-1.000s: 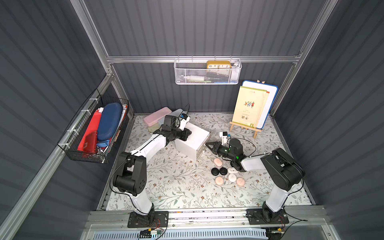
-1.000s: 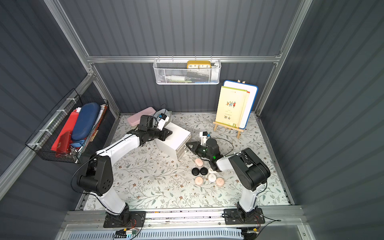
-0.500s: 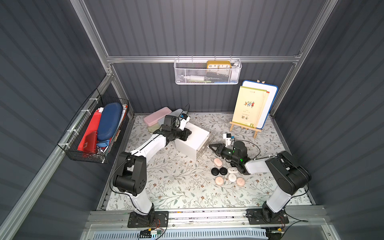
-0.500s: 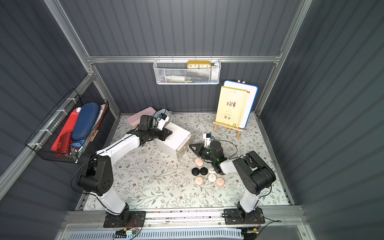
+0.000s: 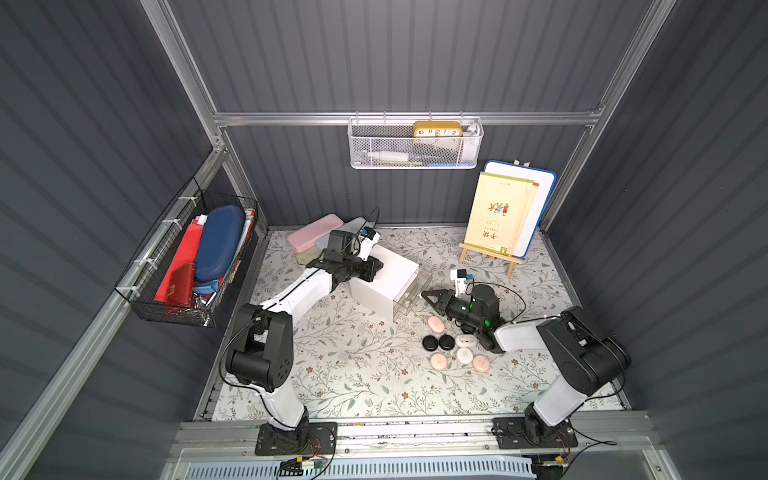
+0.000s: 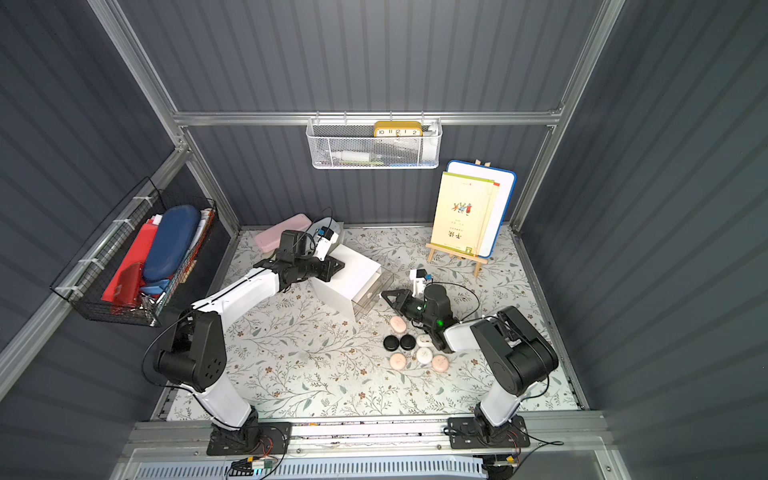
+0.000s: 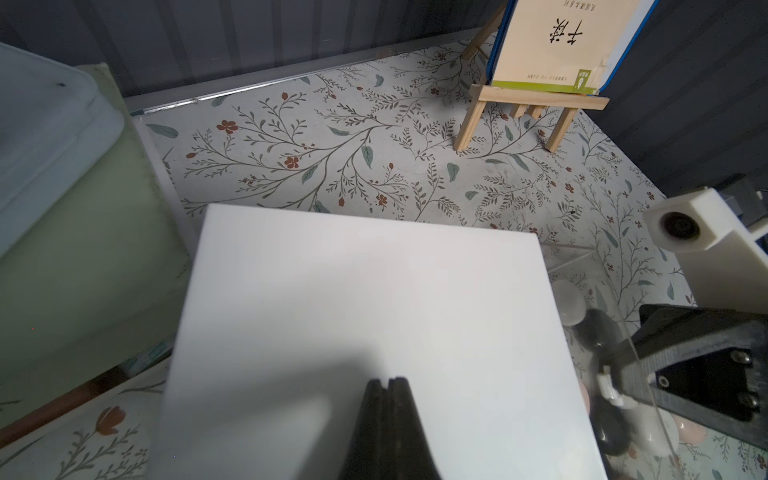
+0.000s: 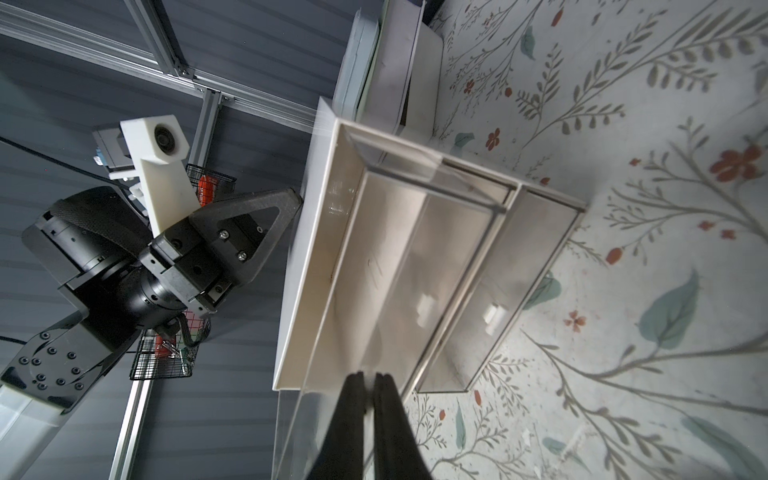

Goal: Put the bluetooth earphones in the drawer according to color
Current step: Open the drawer in the storage box.

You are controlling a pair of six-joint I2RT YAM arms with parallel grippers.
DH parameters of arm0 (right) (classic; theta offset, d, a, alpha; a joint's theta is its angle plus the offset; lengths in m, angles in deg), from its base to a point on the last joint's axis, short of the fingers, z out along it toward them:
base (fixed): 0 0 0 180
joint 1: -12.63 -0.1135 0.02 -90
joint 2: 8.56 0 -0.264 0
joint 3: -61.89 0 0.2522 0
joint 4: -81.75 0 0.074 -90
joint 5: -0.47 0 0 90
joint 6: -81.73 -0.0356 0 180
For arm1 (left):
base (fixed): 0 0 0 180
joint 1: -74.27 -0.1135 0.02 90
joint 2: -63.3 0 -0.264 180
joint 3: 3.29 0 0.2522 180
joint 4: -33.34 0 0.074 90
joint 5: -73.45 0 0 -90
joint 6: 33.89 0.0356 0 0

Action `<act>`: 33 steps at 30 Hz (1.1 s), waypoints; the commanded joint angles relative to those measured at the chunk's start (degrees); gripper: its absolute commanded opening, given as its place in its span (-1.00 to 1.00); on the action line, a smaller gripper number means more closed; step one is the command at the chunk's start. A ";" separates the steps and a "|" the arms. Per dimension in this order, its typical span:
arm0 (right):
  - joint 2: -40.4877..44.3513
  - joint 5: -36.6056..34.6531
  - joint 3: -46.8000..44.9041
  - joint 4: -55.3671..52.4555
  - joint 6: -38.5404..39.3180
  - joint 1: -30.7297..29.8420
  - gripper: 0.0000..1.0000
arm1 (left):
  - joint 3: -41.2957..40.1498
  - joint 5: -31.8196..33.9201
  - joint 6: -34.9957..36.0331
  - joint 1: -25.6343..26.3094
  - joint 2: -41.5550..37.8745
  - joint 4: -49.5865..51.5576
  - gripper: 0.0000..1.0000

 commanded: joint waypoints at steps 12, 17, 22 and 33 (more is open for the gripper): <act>1.55 0.29 -2.93 -4.47 2.86 1.02 -1.00 | -0.15 0.31 1.04 -0.41 1.34 4.19 -1.00; 1.94 0.25 -3.42 -4.74 3.03 1.11 -1.00 | -0.19 0.26 1.07 -0.37 1.40 4.10 -1.00; 2.13 0.31 -3.59 -5.00 3.12 1.11 -1.00 | -0.11 0.24 1.04 -0.37 1.52 4.10 -1.00; 2.42 0.61 -3.69 -5.27 3.21 1.11 -1.00 | -0.10 0.24 0.95 -0.37 1.57 4.10 -1.00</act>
